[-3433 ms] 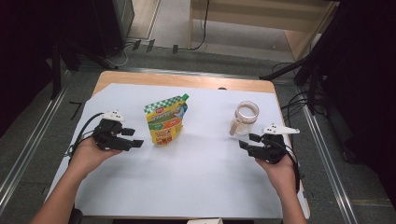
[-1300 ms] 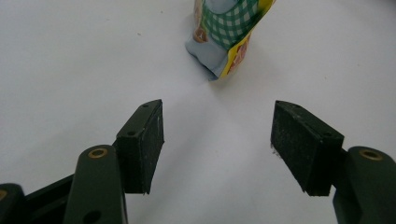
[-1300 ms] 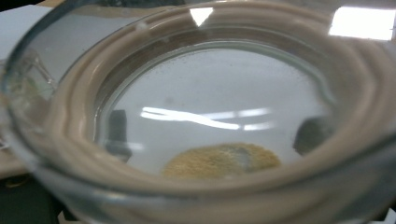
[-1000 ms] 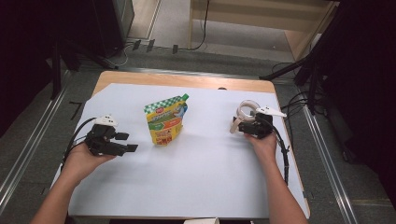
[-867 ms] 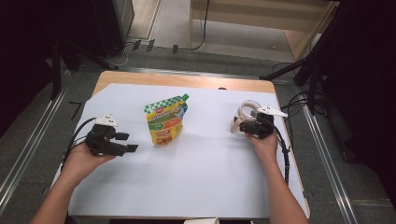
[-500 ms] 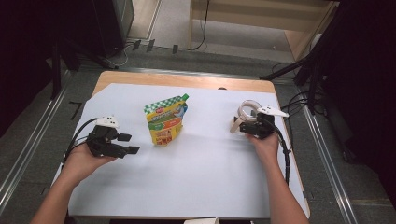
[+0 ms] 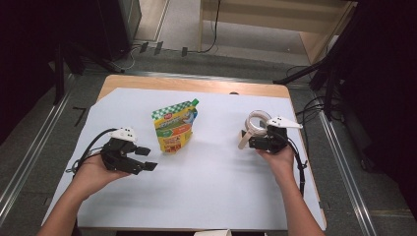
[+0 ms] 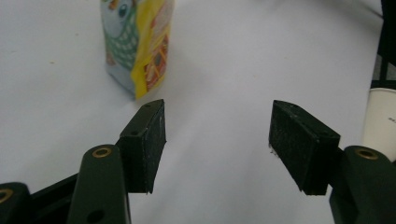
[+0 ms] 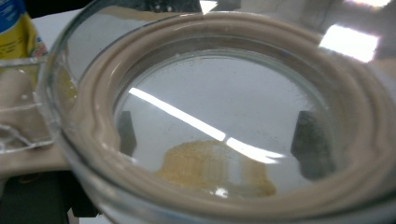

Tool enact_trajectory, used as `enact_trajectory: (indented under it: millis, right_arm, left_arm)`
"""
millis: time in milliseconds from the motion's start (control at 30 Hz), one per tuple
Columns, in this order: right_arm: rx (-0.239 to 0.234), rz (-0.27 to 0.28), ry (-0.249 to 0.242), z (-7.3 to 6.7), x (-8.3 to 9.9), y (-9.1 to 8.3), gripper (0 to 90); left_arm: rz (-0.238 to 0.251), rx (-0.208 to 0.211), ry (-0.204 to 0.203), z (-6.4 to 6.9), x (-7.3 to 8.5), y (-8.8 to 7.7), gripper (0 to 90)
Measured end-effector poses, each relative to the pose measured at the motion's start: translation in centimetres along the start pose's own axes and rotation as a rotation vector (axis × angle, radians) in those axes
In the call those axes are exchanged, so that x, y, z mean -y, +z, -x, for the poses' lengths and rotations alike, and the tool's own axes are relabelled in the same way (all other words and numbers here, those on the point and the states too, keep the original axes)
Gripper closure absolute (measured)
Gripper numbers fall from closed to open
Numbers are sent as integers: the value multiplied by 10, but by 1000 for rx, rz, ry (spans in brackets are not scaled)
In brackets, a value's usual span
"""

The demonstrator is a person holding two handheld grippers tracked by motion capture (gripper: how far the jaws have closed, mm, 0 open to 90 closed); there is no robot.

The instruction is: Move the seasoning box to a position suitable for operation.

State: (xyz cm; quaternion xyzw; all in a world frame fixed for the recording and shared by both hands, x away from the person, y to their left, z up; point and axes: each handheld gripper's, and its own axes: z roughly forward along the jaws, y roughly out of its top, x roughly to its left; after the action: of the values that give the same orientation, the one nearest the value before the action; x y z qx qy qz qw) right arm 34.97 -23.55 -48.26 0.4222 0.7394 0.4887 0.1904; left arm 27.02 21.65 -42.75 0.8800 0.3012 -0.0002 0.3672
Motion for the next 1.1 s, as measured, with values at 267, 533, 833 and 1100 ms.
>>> enact_trajectory:
  millis: [267,533,833,1100]
  right_arm:
    - [-54,-31,-55,-32,4,-3,123]
    - [-107,-40,-82,-60,8,-2,123]
    - [-170,-63,-123,-89,13,10,123]
    - [-230,-91,-146,-114,19,26,123]
  left_arm:
    - [-7,46,49,13,-14,18,383]
    - [-10,68,53,18,-23,27,372]
    - [-18,74,64,21,-28,34,379]
    - [-7,68,56,20,-28,34,380]
